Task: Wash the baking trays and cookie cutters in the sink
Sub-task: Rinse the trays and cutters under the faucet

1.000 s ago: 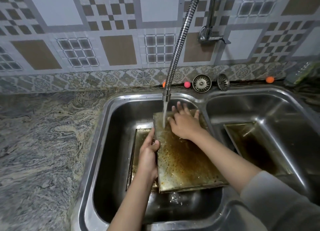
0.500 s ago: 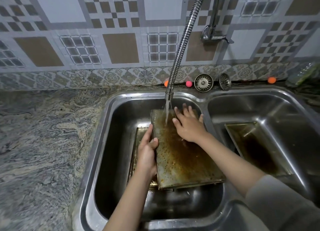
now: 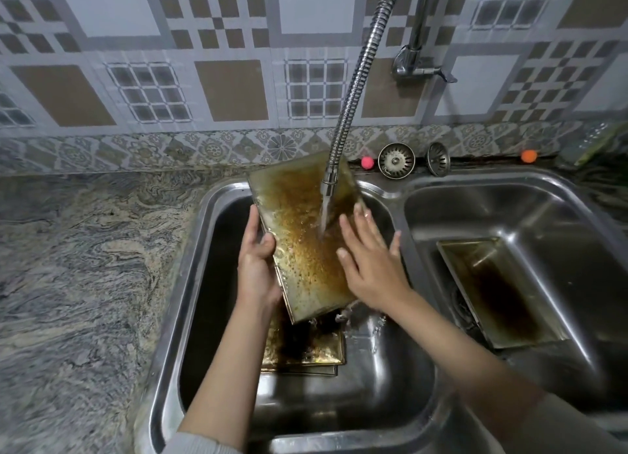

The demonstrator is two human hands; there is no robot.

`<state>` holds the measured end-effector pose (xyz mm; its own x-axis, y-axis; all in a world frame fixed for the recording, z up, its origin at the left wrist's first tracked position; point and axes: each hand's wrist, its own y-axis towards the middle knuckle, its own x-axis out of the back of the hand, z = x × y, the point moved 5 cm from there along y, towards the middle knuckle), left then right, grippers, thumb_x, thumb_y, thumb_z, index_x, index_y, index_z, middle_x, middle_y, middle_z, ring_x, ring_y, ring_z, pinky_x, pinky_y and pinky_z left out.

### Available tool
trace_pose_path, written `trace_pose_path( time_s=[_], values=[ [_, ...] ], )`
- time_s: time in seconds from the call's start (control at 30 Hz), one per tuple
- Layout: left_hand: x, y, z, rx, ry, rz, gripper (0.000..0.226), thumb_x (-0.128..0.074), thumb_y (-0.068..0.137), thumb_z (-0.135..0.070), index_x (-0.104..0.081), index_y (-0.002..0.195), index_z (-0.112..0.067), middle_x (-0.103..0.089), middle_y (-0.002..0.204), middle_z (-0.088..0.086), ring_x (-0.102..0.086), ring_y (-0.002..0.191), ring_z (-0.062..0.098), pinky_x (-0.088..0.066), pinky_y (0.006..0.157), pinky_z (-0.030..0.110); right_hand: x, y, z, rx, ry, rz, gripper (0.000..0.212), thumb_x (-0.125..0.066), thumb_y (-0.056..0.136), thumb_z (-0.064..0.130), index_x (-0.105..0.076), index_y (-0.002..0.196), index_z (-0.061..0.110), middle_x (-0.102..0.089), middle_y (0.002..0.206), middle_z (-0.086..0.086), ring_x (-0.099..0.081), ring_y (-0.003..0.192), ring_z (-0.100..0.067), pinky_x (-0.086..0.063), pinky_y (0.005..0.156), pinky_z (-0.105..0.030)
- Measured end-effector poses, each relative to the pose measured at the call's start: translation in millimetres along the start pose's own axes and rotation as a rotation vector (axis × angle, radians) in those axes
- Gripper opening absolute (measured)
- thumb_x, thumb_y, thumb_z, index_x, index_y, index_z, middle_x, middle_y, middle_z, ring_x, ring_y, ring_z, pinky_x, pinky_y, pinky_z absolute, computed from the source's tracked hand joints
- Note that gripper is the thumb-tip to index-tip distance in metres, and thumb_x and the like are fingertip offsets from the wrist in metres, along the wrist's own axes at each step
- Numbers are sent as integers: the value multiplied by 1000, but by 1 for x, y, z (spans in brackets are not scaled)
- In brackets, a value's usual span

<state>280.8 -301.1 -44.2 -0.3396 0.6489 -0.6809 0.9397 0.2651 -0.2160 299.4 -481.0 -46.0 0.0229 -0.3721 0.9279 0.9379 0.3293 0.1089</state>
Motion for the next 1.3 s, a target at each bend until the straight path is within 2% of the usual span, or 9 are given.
trace_pose_path(
  time_s=[0.23,0.37,0.53,0.67,0.77,0.83,0.9,1.1,1.3],
  values=[
    [-23,-13,37,133,-2,81,61,-36,89,10,-44,140,-23,-65,120,13,-65,101,27,-57,78,40,30,59,18,-98,-167,-83,62,-24,98,40,-6,152,17,9,160,-3,18,145,-18,18,104,-61],
    [-13,-6,27,84,72,36,57,-43,87,5,-51,136,-25,-60,130,10,-55,122,28,-43,102,45,14,31,40,40,-125,-1,57,-21,100,39,-10,152,18,8,160,-1,15,146,-18,12,112,-59],
    [0,-3,22,99,-67,-78,52,-35,95,6,-47,138,-22,-73,100,6,-70,90,22,-58,70,35,-10,-28,33,196,-146,135,58,-16,98,54,5,149,38,22,156,8,22,143,-14,19,110,-49],
    [1,-10,27,155,-17,-129,52,-37,97,1,-44,141,-26,-67,108,7,-63,103,28,-51,86,49,3,-37,-6,-16,-88,113,63,-15,91,64,-2,148,41,24,155,-2,23,143,-21,22,107,-52],
    [-2,-13,31,190,18,-132,53,-34,98,1,-45,141,-29,-65,113,8,-62,103,28,-49,89,49,17,-41,-26,-236,153,28,55,-38,95,52,-25,147,39,4,159,-7,1,147,-25,10,111,-44],
    [-3,-15,33,195,54,-138,53,-34,97,1,-46,139,-30,-63,119,9,-62,103,27,-49,91,50,25,-41,-34,-325,425,-36,44,-50,95,37,-43,139,36,-29,152,-8,-30,140,-23,-22,114,-32],
    [-4,-17,31,186,100,-150,53,-35,97,1,-47,138,-30,-61,124,10,-61,108,29,-46,96,54,29,-39,-38,-346,580,-54,36,-57,93,25,-55,128,35,-50,133,0,-47,125,-14,-34,95,-14],
    [2,-21,32,65,380,-191,49,-41,98,-5,-46,138,-33,-49,139,8,-50,125,26,-37,109,49,43,-38,-43,-500,922,-59,44,-59,89,1,-58,126,26,-59,118,5,-51,112,-6,-37,95,-23],
    [-2,-29,43,80,454,-160,43,-44,100,-23,-38,142,-30,-42,145,8,-43,130,27,-36,108,48,58,-42,-53,-693,1363,-11,34,-59,89,3,-60,121,10,-68,105,-12,-66,92,-21,-55,83,-34]
  ],
)
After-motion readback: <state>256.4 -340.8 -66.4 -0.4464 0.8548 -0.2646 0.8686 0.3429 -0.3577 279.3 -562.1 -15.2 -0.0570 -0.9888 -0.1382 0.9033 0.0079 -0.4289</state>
